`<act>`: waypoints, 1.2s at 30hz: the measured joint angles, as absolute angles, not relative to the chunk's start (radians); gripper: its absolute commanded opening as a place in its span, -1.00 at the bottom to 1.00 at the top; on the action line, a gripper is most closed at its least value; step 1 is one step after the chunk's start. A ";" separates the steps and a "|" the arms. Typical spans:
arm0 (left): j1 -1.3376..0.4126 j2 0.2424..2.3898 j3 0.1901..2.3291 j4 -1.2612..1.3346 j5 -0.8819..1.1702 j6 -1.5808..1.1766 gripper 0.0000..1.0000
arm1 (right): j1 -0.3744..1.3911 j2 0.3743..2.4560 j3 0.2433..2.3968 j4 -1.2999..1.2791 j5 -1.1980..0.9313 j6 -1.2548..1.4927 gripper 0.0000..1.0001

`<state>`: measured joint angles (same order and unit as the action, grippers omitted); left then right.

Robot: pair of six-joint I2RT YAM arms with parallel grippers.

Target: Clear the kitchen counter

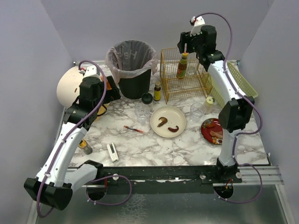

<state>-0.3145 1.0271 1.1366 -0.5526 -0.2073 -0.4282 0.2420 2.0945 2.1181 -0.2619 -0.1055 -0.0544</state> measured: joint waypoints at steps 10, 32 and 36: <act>-0.315 0.873 1.238 -0.827 -0.425 -0.498 0.98 | 0.242 1.832 1.952 -0.173 -0.205 -0.035 0.47; -0.315 0.758 1.156 -1.424 -0.586 -0.975 0.98 | 0.242 1.613 1.551 -0.099 -0.242 0.044 0.48; -0.315 0.760 1.122 -1.430 -0.586 -0.992 0.98 | 0.242 1.611 1.543 -0.097 -0.243 0.044 0.48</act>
